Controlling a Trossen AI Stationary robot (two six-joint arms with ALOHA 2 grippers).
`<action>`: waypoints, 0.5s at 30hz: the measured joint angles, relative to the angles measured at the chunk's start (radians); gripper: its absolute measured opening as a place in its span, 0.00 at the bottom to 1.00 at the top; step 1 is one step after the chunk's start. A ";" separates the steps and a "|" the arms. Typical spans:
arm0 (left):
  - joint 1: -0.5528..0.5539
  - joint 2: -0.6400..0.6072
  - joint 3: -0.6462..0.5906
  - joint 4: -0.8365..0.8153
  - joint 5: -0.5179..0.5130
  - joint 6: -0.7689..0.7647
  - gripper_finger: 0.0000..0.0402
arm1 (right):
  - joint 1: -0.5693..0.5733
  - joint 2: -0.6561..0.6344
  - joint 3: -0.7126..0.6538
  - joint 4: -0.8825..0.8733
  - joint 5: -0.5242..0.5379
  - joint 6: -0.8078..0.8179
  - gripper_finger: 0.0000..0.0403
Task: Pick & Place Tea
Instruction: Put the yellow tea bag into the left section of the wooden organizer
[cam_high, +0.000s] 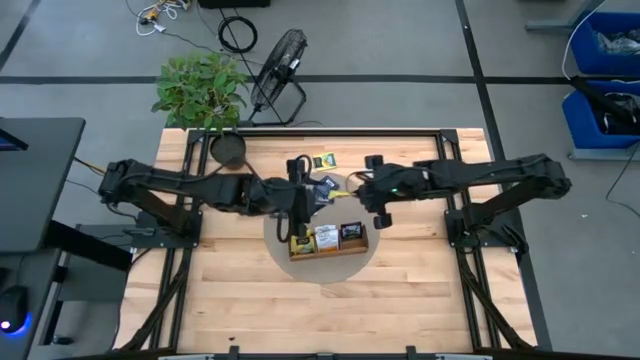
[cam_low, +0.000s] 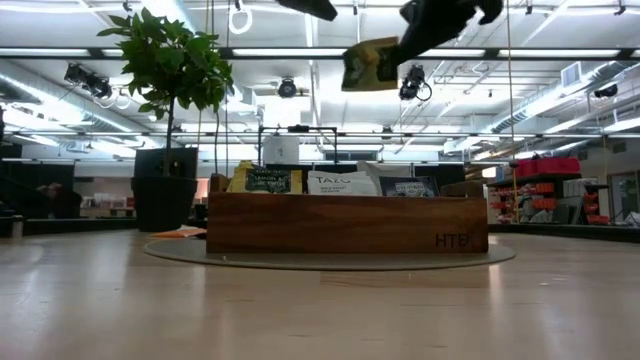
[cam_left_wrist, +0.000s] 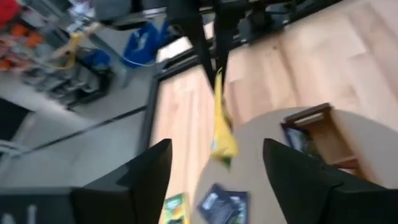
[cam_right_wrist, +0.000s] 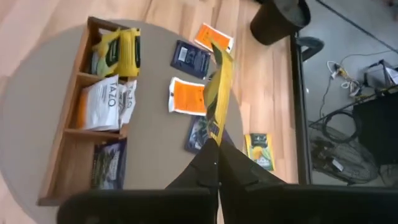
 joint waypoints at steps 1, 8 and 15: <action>0.012 0.001 0.000 -0.002 0.030 -0.013 0.66 | 0.000 0.026 0.023 -0.010 0.008 -0.008 0.00; 0.074 0.017 0.000 0.004 0.106 -0.093 0.66 | 0.000 0.158 0.177 -0.055 0.029 -0.032 0.00; 0.084 0.018 0.000 0.032 0.170 -0.119 0.58 | -0.001 0.181 0.213 -0.041 0.038 -0.050 0.00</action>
